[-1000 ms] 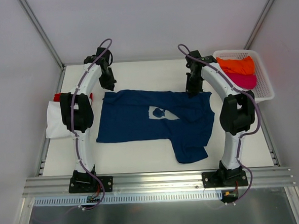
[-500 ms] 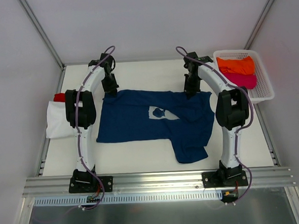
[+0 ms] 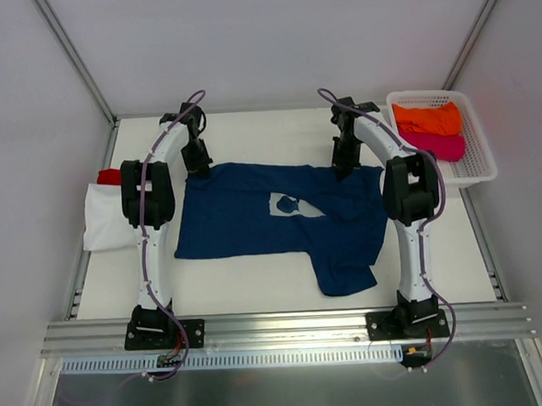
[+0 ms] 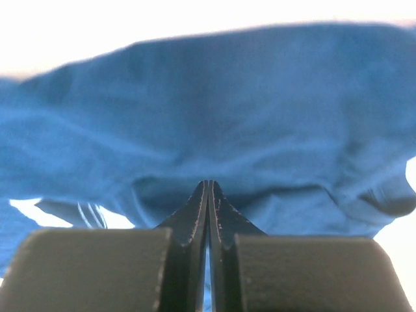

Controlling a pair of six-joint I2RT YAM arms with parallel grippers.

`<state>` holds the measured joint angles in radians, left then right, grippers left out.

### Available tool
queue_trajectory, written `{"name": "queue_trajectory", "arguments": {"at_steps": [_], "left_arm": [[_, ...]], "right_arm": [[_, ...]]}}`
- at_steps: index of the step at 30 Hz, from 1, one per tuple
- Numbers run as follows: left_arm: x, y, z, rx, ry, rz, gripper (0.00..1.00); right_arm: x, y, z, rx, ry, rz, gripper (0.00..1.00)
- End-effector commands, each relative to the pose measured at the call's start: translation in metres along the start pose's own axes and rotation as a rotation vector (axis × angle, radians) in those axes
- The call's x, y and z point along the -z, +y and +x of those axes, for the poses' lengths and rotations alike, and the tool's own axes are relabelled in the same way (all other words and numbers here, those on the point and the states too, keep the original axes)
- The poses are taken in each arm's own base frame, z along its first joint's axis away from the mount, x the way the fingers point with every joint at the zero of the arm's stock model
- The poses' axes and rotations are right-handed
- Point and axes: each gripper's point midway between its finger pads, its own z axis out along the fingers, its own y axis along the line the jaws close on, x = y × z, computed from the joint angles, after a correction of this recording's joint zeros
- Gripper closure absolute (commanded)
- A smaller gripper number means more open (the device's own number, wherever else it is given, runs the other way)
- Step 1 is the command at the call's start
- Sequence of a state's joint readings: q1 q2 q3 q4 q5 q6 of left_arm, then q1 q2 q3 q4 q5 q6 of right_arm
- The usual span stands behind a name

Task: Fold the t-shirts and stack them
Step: Fold the tshirt

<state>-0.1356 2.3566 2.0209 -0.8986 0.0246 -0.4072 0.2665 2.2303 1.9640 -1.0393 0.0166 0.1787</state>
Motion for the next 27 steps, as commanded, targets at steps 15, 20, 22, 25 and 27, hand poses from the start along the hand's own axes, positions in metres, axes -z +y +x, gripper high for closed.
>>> {"name": "queue_trajectory", "arguments": {"at_steps": [15,20,22,25,27], "left_arm": [[0.009,0.011,-0.016,0.068,-0.030,-0.008,1.00],[0.004,0.033,-0.016,0.106,-0.011,-0.032,1.00],[0.002,0.044,-0.017,0.109,-0.016,-0.063,1.00],[0.005,0.058,-0.022,0.126,-0.028,-0.082,1.00],[0.007,0.065,-0.026,0.140,-0.034,-0.085,1.00]], "right_arm": [[-0.018,-0.017,0.040,-0.031,0.258,0.052,1.00],[-0.014,-0.023,0.038,-0.057,0.251,0.048,1.00],[-0.013,-0.024,0.038,-0.061,0.253,0.046,1.00],[-0.014,-0.025,0.038,-0.068,0.260,0.043,1.00],[-0.015,-0.025,0.040,-0.068,0.265,0.042,1.00]]}}
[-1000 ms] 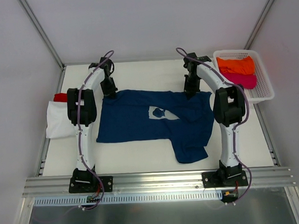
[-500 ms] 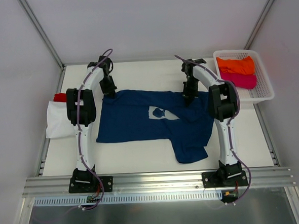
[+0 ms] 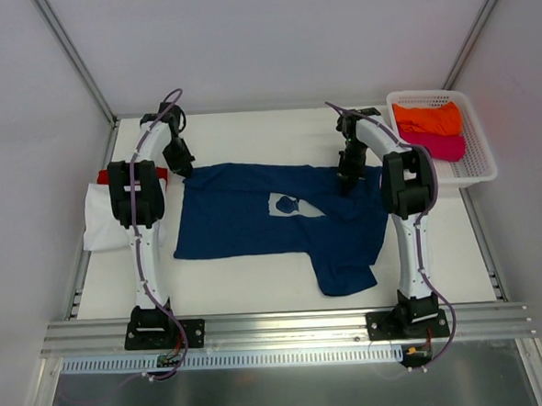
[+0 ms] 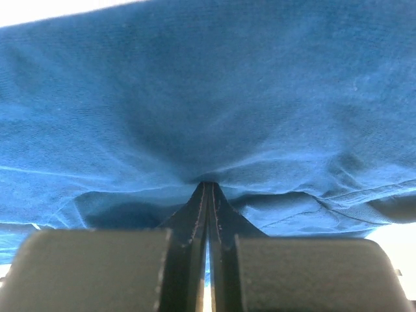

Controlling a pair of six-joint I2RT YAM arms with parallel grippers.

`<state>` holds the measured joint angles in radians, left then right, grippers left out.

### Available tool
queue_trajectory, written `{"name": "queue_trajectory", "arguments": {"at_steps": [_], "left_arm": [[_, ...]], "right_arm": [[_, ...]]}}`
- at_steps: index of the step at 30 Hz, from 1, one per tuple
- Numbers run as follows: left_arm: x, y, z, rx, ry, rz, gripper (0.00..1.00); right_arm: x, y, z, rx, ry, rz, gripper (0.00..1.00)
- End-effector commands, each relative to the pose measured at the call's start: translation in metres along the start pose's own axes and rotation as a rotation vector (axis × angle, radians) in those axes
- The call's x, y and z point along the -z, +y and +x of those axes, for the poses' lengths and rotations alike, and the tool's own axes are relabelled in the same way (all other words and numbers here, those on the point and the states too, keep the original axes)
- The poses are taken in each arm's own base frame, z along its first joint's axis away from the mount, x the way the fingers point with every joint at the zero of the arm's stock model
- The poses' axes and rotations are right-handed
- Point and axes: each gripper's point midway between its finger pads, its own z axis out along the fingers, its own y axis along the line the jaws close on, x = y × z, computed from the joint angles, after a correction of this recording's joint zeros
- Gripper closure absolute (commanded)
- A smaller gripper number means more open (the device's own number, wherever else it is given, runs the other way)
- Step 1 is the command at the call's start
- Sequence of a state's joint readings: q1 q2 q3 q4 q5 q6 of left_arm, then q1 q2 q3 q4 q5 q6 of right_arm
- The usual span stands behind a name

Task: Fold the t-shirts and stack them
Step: Fold the tshirt

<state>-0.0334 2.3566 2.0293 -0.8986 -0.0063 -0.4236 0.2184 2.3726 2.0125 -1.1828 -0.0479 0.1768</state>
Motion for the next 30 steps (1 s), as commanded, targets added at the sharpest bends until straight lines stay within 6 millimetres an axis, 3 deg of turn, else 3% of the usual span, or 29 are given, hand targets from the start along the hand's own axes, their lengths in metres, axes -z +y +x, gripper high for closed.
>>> {"name": "queue_trajectory", "arguments": {"at_steps": [1,6,8,13,17,18,21,23,24,25,26,27,28,30], "left_arm": [[0.003,0.019,-0.004,0.024,-0.003,-0.041,1.00],[0.001,0.020,-0.005,0.017,-0.003,-0.047,1.00],[0.003,0.031,-0.012,0.039,-0.016,-0.062,1.00],[0.020,0.024,-0.019,0.057,-0.047,-0.020,1.00],[0.070,0.003,-0.030,0.074,-0.133,0.070,1.00],[0.082,-0.002,-0.034,0.069,-0.155,0.099,1.00],[0.122,-0.031,-0.029,-0.027,-0.242,0.130,1.00],[0.152,-0.035,-0.030,-0.059,-0.329,0.104,1.00],[0.164,-0.048,-0.024,-0.100,-0.355,0.116,0.93],[0.182,-0.055,-0.022,-0.117,-0.392,0.137,0.69],[0.189,-0.062,-0.020,-0.134,-0.404,0.158,0.39],[0.196,-0.076,-0.011,-0.147,-0.403,0.193,0.02],[0.202,-0.082,-0.006,-0.152,-0.406,0.217,0.01],[0.193,-0.093,0.007,-0.156,-0.387,0.218,0.01]], "right_arm": [[0.017,-0.003,0.015,-0.017,0.030,-0.009,0.99],[0.015,-0.002,0.016,-0.020,0.036,-0.009,1.00],[0.017,-0.004,0.015,-0.021,0.027,-0.005,1.00],[0.025,-0.001,0.014,-0.020,0.012,-0.028,1.00],[0.051,0.008,0.011,-0.012,-0.070,-0.084,1.00],[0.068,0.011,0.012,-0.005,-0.113,-0.108,0.99],[0.095,0.015,0.014,0.002,-0.203,-0.139,1.00],[0.106,0.019,0.016,0.002,-0.253,-0.154,0.93],[0.103,0.018,0.021,0.002,-0.257,-0.147,0.77],[0.117,0.024,0.022,0.015,-0.316,-0.177,0.66],[0.121,0.026,0.025,0.022,-0.340,-0.185,0.57],[0.115,0.024,0.029,0.023,-0.349,-0.166,0.43],[0.127,0.035,0.028,0.038,-0.417,-0.205,0.40],[0.127,0.045,0.030,0.038,-0.470,-0.242,0.35]]}}
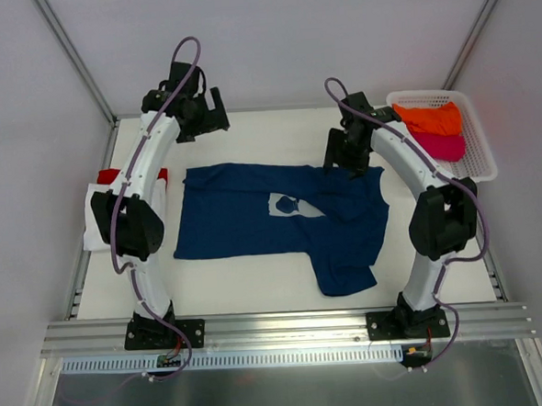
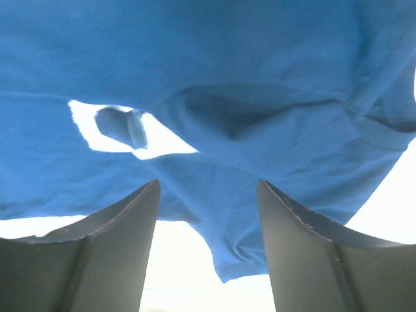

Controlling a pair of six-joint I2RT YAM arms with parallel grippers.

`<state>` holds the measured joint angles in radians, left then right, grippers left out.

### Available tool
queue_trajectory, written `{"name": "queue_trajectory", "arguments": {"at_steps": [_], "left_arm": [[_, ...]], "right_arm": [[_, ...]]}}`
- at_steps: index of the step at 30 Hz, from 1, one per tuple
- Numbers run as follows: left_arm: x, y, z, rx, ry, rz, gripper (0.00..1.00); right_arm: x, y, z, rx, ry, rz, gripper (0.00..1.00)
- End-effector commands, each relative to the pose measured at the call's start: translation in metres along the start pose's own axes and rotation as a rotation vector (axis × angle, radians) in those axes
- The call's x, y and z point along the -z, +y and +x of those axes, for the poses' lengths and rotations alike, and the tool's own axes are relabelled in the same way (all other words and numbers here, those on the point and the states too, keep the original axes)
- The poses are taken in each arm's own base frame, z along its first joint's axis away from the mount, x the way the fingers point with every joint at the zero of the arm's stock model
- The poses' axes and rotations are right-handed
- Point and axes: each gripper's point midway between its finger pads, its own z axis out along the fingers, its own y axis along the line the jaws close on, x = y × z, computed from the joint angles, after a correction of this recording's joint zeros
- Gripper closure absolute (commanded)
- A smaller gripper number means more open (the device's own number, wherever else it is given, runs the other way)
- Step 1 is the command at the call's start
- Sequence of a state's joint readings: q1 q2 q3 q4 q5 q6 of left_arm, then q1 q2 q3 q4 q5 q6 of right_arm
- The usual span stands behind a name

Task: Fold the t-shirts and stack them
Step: Fold the tshirt

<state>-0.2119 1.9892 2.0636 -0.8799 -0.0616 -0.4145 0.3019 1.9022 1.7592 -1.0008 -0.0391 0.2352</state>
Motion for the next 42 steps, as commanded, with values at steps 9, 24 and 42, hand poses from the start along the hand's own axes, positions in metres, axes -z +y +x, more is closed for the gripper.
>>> {"name": "queue_trajectory", "arguments": {"at_steps": [9,24,42], "left_arm": [[0.009,-0.042,0.062,0.018,-0.207,0.112,0.01],[0.038,-0.008,0.137,-0.098,-0.127,0.173,0.01],[0.006,-0.020,0.158,-0.099,-0.105,0.263,0.01]], "right_arm": [[-0.035,0.027,0.027,0.153,-0.285,0.015,0.33],[-0.031,0.004,0.073,0.149,-0.300,0.015,0.31],[-0.076,-0.055,0.089,0.238,-0.239,0.377,0.32]]}}
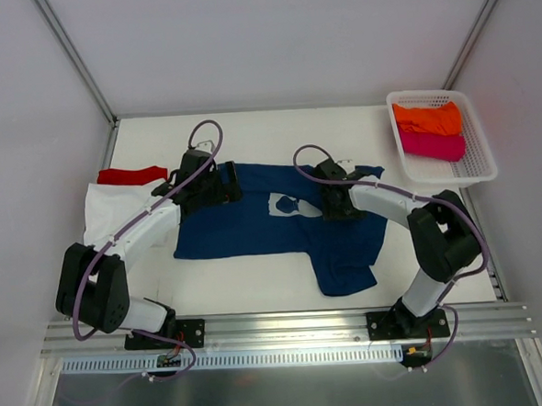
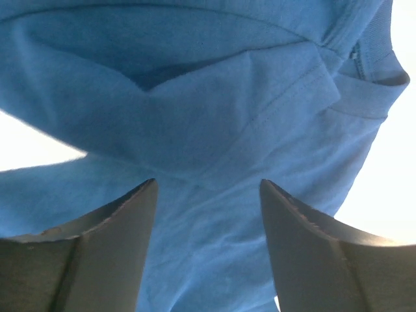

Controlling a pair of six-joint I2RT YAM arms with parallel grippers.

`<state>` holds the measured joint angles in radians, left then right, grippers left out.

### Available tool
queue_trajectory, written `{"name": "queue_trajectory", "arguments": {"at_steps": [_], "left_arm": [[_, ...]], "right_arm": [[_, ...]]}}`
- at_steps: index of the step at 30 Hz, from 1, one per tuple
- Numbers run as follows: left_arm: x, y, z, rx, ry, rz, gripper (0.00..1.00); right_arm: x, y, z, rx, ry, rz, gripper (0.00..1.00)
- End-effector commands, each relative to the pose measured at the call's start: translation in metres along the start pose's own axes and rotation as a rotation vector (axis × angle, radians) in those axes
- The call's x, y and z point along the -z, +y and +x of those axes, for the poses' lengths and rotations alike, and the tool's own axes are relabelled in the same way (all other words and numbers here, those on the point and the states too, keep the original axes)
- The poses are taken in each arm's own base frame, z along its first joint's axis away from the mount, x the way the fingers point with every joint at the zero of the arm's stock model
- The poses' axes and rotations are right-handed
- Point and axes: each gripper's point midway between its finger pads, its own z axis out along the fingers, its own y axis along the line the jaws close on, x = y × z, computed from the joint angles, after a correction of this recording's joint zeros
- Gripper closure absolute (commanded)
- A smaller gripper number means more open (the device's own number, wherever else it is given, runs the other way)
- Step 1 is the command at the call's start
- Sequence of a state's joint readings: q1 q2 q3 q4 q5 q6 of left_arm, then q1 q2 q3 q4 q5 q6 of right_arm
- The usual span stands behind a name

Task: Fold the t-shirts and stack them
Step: Fold the tshirt

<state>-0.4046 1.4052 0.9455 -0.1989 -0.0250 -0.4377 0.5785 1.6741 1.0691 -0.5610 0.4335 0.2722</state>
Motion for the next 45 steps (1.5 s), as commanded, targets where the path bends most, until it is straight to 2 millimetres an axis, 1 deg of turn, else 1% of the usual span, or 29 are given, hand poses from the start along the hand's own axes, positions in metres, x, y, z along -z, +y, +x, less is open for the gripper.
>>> {"name": "queue_trajectory", "arguments": {"at_steps": [1,2,3,6,9,10,12,15,17,18,20,24,29,34,38,39,40,41,42,43,44,45], "left_arm": [[-0.003,-0.012,-0.016,0.013,-0.042,0.044,0.01],[-0.004,-0.012,-0.015,0.010,-0.037,0.043,0.01],[-0.004,-0.010,-0.013,0.007,-0.035,0.040,0.01],[-0.001,-0.009,-0.015,-0.011,-0.045,0.038,0.01],[0.002,-0.008,-0.017,-0.031,-0.058,0.036,0.01],[0.001,-0.008,-0.017,-0.034,-0.055,0.036,0.01],[0.000,-0.009,-0.017,-0.040,-0.053,0.039,0.01],[-0.007,-0.009,-0.014,-0.038,-0.029,0.036,0.01],[-0.013,-0.008,-0.011,-0.030,-0.012,0.029,0.01],[-0.014,-0.013,-0.007,-0.029,0.006,0.056,0.01],[-0.018,-0.013,-0.003,-0.021,0.026,0.057,0.01],[-0.020,-0.012,0.002,-0.018,0.040,0.057,0.01],[-0.021,-0.012,0.002,-0.020,0.042,0.059,0.01],[-0.026,-0.013,0.007,-0.016,0.065,0.063,0.01],[-0.027,-0.010,0.009,-0.015,0.068,0.052,0.01],[-0.027,-0.005,0.007,-0.015,0.054,0.024,0.01],[-0.025,-0.003,0.005,-0.017,0.041,0.014,0.01],[-0.025,0.002,0.004,-0.017,0.028,-0.015,0.01],[-0.023,0.009,-0.003,-0.016,-0.003,-0.053,0.01],[-0.022,0.013,-0.005,-0.017,-0.015,-0.074,0.01],[-0.021,0.016,-0.006,-0.015,-0.027,-0.091,0.01],[-0.018,0.022,-0.010,-0.012,-0.051,-0.122,0.01]], "right_arm": [[-0.013,-0.003,0.000,0.022,-0.009,0.054,0.34],[-0.016,0.000,-0.002,0.016,-0.014,0.047,0.36],[-0.022,0.003,0.001,0.023,0.001,0.051,0.45],[-0.030,0.009,0.003,0.025,0.015,0.045,0.66],[-0.029,0.011,0.004,0.025,0.024,0.044,0.78],[-0.027,0.011,0.003,0.030,0.017,0.052,0.79],[-0.020,0.009,0.004,0.039,0.016,0.066,0.78],[-0.009,0.007,0.003,0.052,0.003,0.074,0.78],[-0.002,0.004,0.004,0.059,0.000,0.079,0.79],[0.001,0.004,0.004,0.060,-0.004,0.079,0.78],[0.008,0.002,0.004,0.064,-0.014,0.087,0.79],[0.022,-0.001,0.001,0.064,-0.038,0.076,0.78],[0.036,-0.001,-0.004,0.064,-0.056,0.060,0.79],[0.041,0.007,-0.003,0.068,-0.052,0.023,0.81],[0.034,0.011,-0.005,0.076,-0.072,0.037,0.82],[0.032,0.016,-0.005,0.080,-0.072,0.019,0.79],[0.029,0.028,-0.011,0.064,-0.095,-0.022,0.76],[0.028,0.038,-0.013,0.073,-0.101,-0.068,0.70],[0.028,0.061,-0.018,0.054,-0.117,-0.179,0.68],[0.029,0.072,-0.020,0.041,-0.125,-0.231,0.64],[0.031,0.085,-0.023,0.030,-0.134,-0.290,0.57],[0.037,0.108,-0.030,0.013,-0.151,-0.403,0.53]]}}
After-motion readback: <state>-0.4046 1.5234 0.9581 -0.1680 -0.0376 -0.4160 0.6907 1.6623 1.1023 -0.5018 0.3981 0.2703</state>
